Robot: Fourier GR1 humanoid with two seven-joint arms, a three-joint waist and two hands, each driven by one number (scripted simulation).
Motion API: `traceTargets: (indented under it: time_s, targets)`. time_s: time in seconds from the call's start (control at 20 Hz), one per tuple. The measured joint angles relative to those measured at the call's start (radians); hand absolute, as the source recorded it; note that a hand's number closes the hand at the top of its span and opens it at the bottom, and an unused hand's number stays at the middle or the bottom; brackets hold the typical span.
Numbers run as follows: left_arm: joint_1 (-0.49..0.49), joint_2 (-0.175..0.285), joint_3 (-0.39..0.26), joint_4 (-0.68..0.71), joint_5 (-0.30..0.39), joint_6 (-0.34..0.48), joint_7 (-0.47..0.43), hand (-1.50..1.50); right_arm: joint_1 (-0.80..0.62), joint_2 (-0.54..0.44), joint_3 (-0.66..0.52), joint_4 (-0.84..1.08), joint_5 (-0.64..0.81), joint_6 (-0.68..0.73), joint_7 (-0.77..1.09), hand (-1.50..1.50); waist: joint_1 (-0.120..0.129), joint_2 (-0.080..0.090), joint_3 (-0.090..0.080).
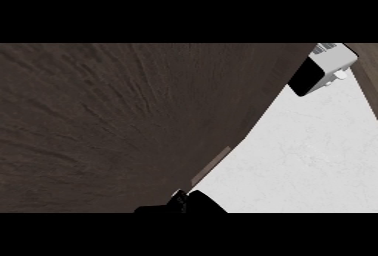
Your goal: Pick up the wine, place it into the cabinet and close the cabinet
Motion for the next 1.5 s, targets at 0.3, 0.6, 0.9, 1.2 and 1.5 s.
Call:
traceTargets:
  time_s: [0.3, 0.6, 0.9, 1.2, 1.5]
  targets:
    - [0.021, 0.004, 0.091, 0.015, 0.055, -0.086, 0.043, -1.5, -0.242, 0.009, -0.075, 0.219, -0.047, -0.108, -0.016, 1.5, 0.0, 0.002, 0.001]
    - [0.004, -0.012, 0.133, 0.019, 0.069, -0.115, 0.097, -1.5, -0.397, 0.012, -0.2, 0.463, -0.106, -0.108, -0.124, 1.5, -0.004, 0.005, 0.001]
    - [-0.019, -0.028, 0.143, 0.015, 0.059, -0.127, 0.164, -1.5, -0.497, -0.002, -0.344, 0.659, -0.111, -0.034, -0.221, 1.5, -0.014, 0.006, 0.001]
    - [-0.086, -0.07, 0.059, -0.032, -0.002, -0.054, 0.232, -1.5, -0.502, -0.012, -0.411, 0.786, -0.129, 0.046, -0.376, 1.5, -0.018, -0.006, 0.0]
    - [-0.15, -0.11, -0.014, -0.024, -0.056, -0.008, 0.262, -1.5, -0.525, -0.021, -0.436, 0.86, -0.156, 0.127, -0.473, 1.5, -0.011, -0.017, -0.008]
